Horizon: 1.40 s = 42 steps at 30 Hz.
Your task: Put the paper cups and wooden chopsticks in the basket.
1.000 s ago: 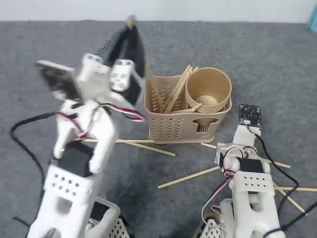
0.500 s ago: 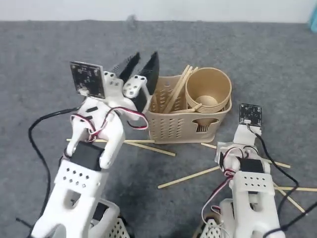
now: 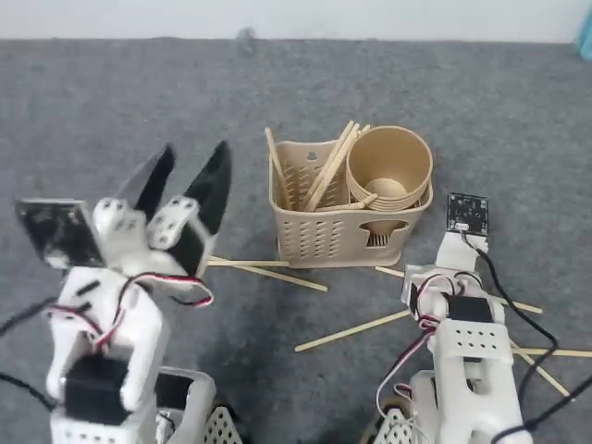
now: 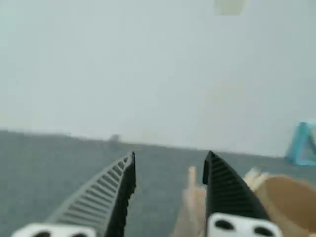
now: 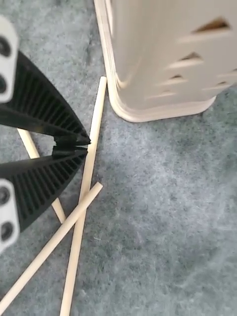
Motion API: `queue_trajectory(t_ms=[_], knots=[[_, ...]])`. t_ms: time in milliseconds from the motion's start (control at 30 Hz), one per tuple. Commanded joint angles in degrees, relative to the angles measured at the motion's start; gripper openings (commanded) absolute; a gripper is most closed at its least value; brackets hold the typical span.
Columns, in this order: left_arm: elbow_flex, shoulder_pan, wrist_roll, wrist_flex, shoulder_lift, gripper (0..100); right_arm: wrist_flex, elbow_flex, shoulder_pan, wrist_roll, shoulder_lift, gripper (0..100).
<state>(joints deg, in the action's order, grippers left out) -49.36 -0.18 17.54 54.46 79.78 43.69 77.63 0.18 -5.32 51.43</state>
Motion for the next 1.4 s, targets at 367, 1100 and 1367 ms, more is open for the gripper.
queue_trajectory(t_ms=[367,1100,1367], knots=[[-45.5,-5.3,-9.1,-10.3,14.0,21,10.7,-7.6,9.0,6.4,0.2,2.6],[-45.4,-4.9,-13.7,-8.4,13.6,21,7.3,-12.4,15.0,22.9,-0.6,19.1],[-45.4,-5.0,-14.0,-7.6,13.9,21,-0.7,-12.2,10.4,30.9,-9.2,18.8]])
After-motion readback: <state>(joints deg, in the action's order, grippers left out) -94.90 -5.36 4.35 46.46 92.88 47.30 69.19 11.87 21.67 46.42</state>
